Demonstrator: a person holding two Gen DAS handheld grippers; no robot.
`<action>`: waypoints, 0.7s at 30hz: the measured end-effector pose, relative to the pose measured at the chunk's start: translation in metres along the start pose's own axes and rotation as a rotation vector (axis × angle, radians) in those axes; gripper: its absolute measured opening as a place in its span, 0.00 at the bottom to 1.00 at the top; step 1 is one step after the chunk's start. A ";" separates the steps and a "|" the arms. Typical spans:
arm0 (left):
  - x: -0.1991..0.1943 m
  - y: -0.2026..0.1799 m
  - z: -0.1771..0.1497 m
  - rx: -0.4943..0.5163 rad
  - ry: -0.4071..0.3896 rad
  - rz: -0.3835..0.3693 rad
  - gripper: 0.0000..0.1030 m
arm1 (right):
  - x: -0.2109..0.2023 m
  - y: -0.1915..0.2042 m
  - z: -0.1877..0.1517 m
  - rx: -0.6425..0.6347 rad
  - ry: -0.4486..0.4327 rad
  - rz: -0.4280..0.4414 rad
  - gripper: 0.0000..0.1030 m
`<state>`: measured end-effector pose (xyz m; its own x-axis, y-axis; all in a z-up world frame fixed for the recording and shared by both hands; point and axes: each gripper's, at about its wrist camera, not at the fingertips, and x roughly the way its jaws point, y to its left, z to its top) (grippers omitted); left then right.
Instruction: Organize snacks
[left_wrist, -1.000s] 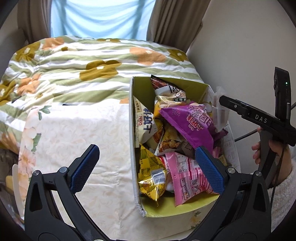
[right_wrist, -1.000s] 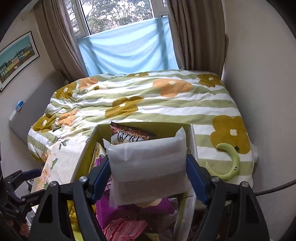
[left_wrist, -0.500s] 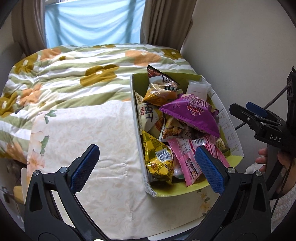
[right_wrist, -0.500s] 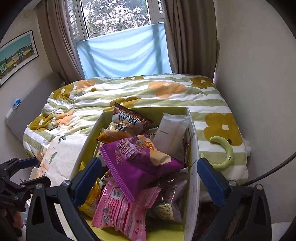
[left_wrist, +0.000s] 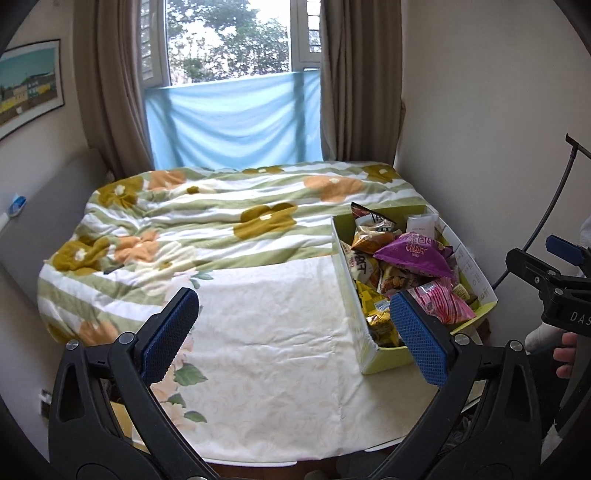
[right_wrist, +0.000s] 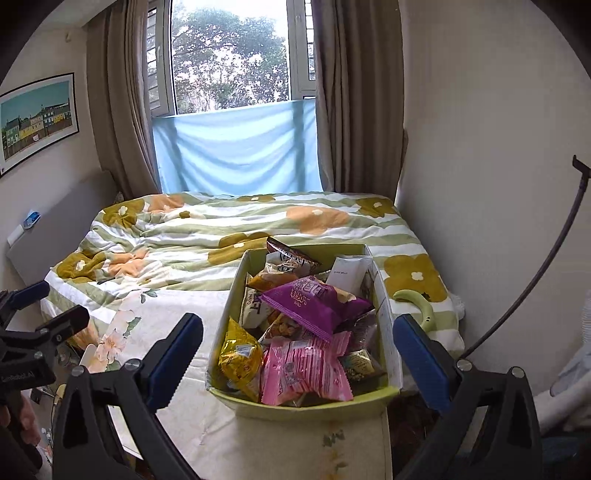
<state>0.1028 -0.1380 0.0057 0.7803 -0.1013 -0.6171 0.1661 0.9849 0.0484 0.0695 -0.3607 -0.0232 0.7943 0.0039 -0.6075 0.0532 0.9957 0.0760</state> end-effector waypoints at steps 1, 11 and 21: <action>-0.007 0.004 -0.003 -0.002 -0.003 0.005 1.00 | -0.006 0.004 -0.005 0.004 -0.005 -0.001 0.99; -0.043 0.023 -0.033 -0.036 -0.029 0.031 1.00 | -0.039 0.029 -0.029 -0.005 -0.032 -0.036 0.99; -0.050 0.020 -0.036 -0.034 -0.047 0.030 1.00 | -0.044 0.032 -0.036 0.000 -0.027 -0.042 0.99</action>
<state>0.0454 -0.1079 0.0098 0.8124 -0.0776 -0.5779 0.1225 0.9917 0.0391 0.0147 -0.3259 -0.0221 0.8076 -0.0401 -0.5883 0.0867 0.9949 0.0513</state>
